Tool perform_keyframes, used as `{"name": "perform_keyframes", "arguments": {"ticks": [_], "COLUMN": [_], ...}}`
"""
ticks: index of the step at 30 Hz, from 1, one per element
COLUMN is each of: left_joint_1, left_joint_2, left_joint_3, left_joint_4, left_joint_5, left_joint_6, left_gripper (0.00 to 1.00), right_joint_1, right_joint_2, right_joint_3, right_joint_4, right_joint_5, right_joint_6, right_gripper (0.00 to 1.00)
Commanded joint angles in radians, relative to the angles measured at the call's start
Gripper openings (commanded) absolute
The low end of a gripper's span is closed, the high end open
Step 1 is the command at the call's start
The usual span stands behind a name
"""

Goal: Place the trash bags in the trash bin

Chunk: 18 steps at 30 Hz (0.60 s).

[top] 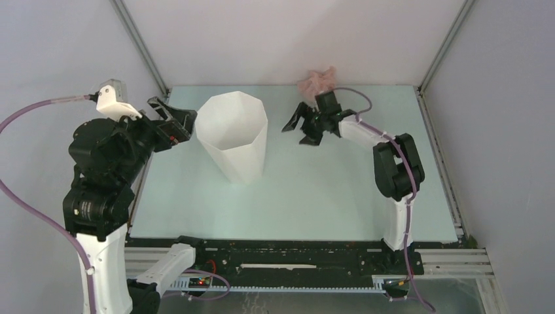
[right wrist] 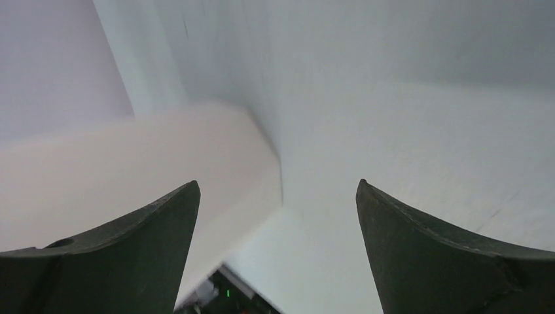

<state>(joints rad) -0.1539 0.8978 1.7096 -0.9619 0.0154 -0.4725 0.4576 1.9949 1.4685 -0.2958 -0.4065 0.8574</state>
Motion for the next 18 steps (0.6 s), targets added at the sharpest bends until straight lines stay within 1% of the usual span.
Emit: {"name": "perform_keyframes", "arguments": {"ticks": [1,8,12,15,18], "left_joint_1": [0.008,0.004,0.002,-0.002,-0.015], "left_joint_2": [0.029,0.050,0.055,0.075,0.112], "left_joint_3": [-0.001,-0.044,-0.085,-0.088,-0.069], "left_joint_4": [0.075,0.144,0.186,0.197,0.208], "left_joint_5": [-0.039,-0.023,0.001,-0.002,-0.004], "left_joint_6": [0.083,0.144,0.158,0.168,0.173], "left_gripper": [1.00,1.00,1.00,1.00,1.00], "right_joint_1": [-0.129,-0.273,-0.319,-0.333,-0.340], "right_joint_2": [0.107,0.239,0.352,0.453,0.550], "right_joint_3": [0.207,0.425,0.594,0.749,0.880], "right_joint_4": [-0.058,0.058,0.056,0.006,-0.038], "right_joint_5": [0.077,0.078,0.077,0.077,0.073], "right_joint_6": [-0.113,-0.081,-0.061,-0.047,-0.049], "right_gripper": [0.99,0.99,0.99,0.99,0.95]}}
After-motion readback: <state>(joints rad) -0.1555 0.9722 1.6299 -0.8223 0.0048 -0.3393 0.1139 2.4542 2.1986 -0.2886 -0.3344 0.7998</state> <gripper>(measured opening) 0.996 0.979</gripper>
